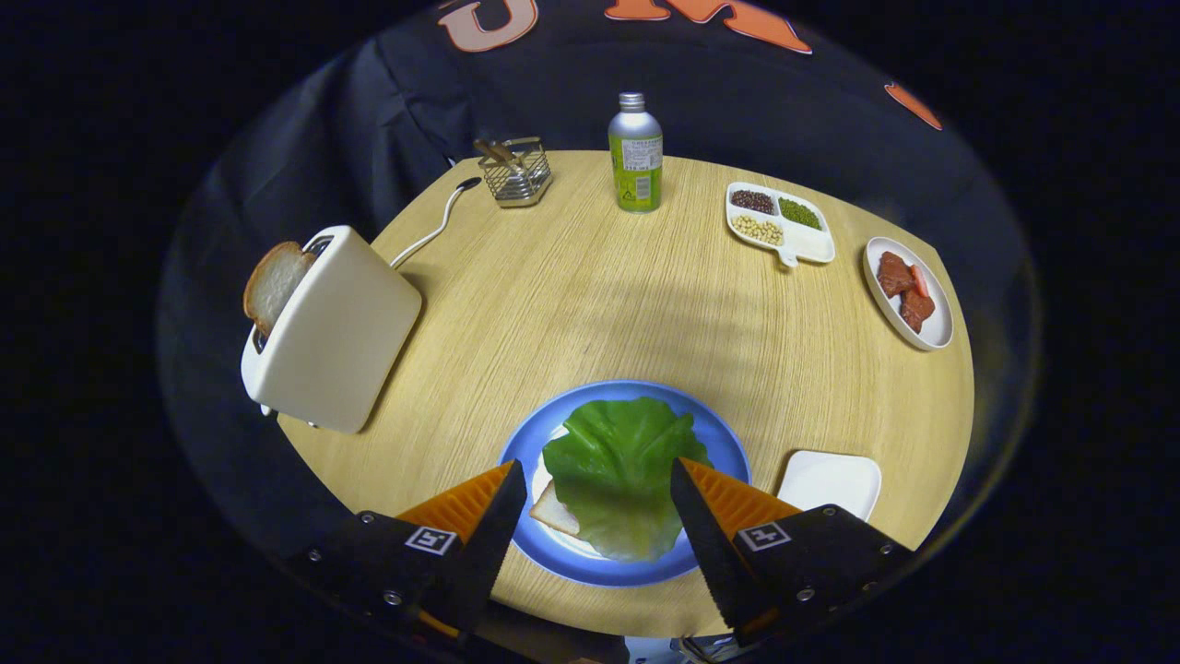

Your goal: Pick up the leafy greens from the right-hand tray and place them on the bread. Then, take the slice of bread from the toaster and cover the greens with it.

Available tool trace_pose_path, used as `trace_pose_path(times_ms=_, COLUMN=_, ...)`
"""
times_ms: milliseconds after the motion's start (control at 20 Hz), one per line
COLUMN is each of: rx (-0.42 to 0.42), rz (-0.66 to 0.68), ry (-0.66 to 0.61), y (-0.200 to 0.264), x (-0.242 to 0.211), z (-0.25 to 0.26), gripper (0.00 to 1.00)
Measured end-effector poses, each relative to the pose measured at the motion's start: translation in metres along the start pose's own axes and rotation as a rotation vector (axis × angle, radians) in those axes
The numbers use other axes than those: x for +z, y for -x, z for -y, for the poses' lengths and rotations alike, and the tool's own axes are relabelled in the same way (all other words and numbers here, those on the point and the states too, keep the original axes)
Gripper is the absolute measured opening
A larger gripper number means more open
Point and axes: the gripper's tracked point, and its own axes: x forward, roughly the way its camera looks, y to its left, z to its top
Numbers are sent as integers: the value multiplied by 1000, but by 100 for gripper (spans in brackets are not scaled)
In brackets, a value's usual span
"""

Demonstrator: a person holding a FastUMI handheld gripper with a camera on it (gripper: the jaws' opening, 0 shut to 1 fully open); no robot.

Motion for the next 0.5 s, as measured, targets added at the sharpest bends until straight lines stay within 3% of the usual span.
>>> trace_pose_path(times_ms=500, rx=75, rz=78, ry=-50, y=50, x=94, z=-108, gripper=98)
